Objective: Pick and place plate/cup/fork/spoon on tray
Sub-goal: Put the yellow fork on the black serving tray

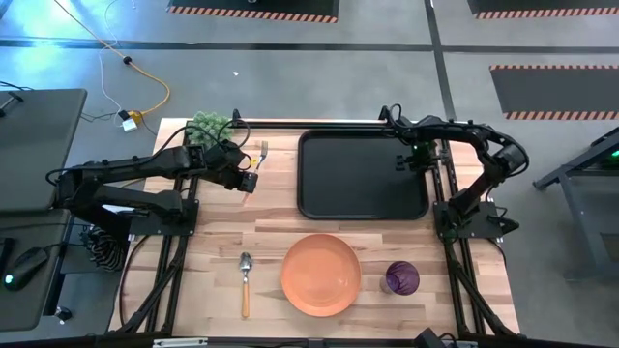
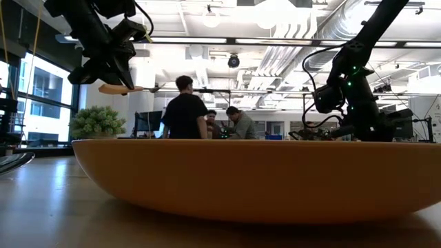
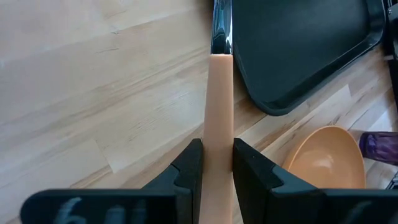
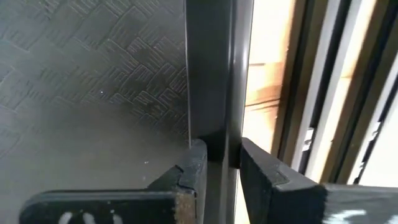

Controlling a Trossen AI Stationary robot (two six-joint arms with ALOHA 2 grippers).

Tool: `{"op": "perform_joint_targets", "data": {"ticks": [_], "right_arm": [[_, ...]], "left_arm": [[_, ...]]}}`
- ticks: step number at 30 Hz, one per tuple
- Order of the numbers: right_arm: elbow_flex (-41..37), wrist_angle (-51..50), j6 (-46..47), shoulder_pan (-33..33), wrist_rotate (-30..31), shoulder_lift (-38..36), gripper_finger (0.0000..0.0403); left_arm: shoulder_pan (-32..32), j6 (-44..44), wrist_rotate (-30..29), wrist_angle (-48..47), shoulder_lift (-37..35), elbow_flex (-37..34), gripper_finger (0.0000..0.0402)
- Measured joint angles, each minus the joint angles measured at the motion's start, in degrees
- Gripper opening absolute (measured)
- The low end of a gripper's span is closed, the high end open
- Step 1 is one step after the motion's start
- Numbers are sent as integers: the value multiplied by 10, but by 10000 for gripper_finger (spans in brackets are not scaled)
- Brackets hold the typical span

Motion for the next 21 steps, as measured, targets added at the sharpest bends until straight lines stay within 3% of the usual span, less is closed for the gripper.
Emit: {"op": "perform_joint_targets", "data": {"ticks": [21], "right_arm": [[27,29,65,63,-16,12,57]], "left_arm": [[0,22,5,0,0,0,56]]}}
